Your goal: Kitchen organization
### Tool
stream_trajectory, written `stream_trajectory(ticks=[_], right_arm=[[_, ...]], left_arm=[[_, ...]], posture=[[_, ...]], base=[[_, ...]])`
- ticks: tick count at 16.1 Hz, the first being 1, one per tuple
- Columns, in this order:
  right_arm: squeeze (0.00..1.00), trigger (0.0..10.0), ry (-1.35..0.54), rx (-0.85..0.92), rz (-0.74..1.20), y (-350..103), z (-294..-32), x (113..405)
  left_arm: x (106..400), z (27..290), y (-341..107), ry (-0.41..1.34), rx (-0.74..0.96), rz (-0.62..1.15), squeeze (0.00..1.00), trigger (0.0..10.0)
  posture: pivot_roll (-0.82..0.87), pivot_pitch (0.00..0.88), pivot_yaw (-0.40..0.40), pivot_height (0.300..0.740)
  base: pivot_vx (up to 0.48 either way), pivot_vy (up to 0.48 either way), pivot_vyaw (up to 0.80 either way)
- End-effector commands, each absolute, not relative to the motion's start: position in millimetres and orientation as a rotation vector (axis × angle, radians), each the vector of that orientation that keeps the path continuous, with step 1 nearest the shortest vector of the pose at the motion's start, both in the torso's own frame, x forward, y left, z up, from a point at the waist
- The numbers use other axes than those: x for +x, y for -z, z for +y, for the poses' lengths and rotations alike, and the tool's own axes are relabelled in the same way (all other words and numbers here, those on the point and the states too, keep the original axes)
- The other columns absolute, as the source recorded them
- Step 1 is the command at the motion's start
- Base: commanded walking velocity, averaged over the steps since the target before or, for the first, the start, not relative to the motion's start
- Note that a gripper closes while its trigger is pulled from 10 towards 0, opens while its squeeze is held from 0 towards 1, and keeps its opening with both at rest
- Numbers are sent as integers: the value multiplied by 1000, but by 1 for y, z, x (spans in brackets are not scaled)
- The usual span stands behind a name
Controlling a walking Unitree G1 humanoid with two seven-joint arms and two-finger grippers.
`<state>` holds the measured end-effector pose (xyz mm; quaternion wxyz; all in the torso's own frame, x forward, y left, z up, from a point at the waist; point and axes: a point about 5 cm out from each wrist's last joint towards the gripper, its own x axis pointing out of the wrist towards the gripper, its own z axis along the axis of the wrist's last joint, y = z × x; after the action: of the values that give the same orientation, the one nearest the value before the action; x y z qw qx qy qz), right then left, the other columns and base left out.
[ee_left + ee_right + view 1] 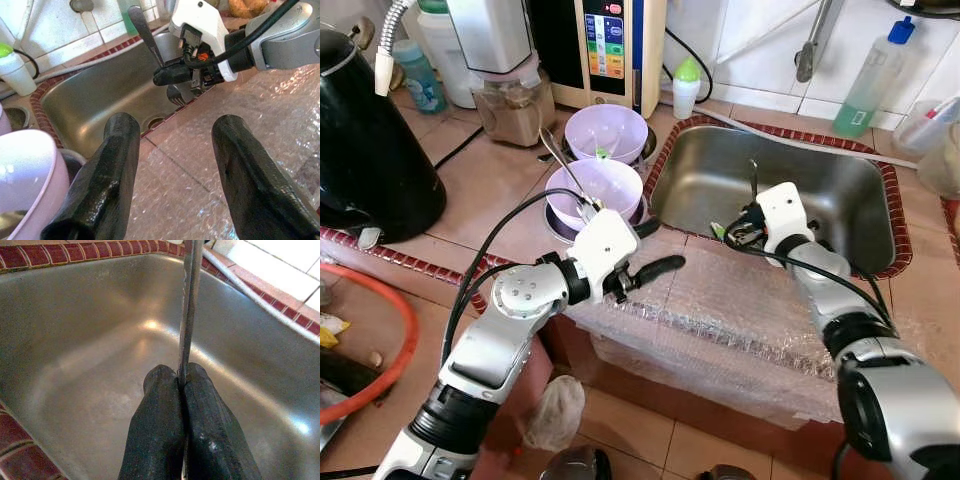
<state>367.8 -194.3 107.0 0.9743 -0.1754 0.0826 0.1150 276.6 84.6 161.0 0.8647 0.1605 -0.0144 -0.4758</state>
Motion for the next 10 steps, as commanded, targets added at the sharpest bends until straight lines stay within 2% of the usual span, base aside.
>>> stream_trajectory(ticks=[1,2,5,10], right_arm=[[588,10000,-225,-350,185,-107,-192,371],[1000,10000,-228,-353,208,-104,-189,370],[1000,10000,-261,-368,245,-93,-183,366],[1000,10000,-237,-296,209,-88,-189,359]], left_arm=[[275,84,-164,1012,364,-34,1000,10000],[275,85,-164,1011,363,-34,1000,10000],[275,86,-164,980,385,-44,1000,10000],[278,89,-164,939,378,-63,1000,10000]], posture=[[64,72,28,740],[64,72,28,740],[69,72,24,740],[49,62,29,740]], base=[[0,0,0],[0,0,0],[0,0,0],[0,0,0]])
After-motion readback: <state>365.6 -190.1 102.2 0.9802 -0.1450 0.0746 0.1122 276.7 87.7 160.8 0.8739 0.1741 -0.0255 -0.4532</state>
